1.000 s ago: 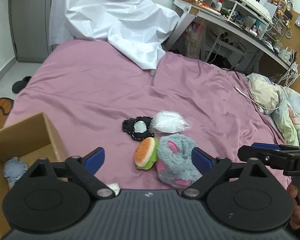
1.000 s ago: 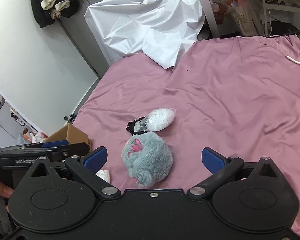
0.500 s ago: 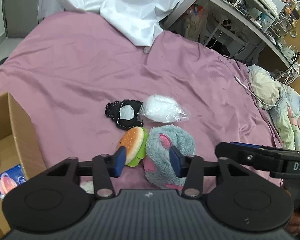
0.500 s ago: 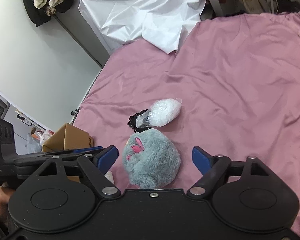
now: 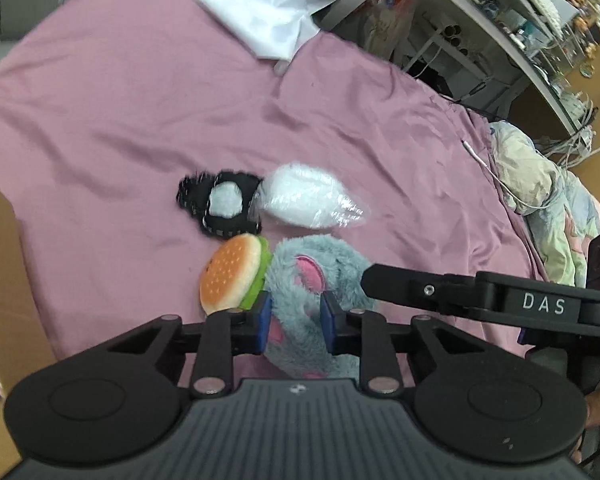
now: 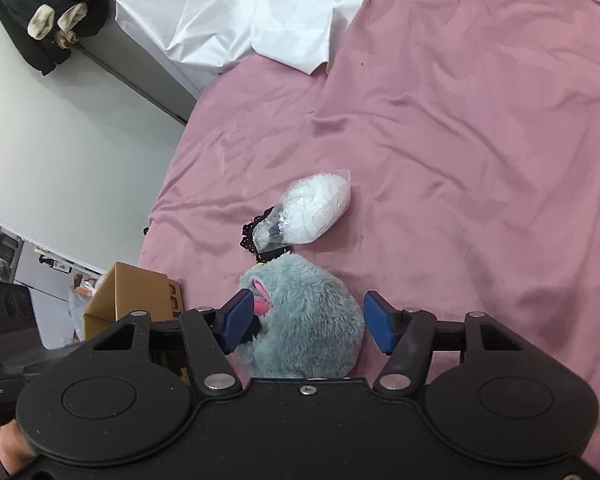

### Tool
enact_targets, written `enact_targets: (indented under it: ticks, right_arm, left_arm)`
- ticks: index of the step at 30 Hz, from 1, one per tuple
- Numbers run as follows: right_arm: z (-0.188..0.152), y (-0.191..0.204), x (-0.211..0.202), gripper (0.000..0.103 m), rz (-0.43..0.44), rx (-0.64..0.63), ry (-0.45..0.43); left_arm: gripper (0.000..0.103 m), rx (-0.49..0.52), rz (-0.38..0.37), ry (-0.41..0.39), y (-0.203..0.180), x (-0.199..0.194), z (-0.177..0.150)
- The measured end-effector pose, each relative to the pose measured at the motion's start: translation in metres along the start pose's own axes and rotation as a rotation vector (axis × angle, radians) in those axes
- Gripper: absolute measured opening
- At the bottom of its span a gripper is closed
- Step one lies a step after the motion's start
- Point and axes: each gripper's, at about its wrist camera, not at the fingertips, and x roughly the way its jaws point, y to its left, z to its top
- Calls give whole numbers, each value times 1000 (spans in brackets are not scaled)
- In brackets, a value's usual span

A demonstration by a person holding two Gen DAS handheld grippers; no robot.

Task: Organize soft objects
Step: 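Close the left gripper on the grey plush toy while the right gripper also grasps it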

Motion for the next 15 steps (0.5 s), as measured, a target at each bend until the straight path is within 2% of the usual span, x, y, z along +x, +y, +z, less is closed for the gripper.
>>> enact_targets:
  ticks: [8, 12, 15]
  right_arm:
    - [-5, -1, 24, 59, -27, 40, 54]
    - [-7, -4, 26, 43, -20, 64, 60]
    - [-8, 1, 20, 39, -17, 37, 61]
  left_arm:
    - [24, -37, -8, 45, 6, 15, -4]
    - [19, -52, -10, 30, 7, 12, -9]
    - [16, -71, -14, 18, 9, 5, -10]
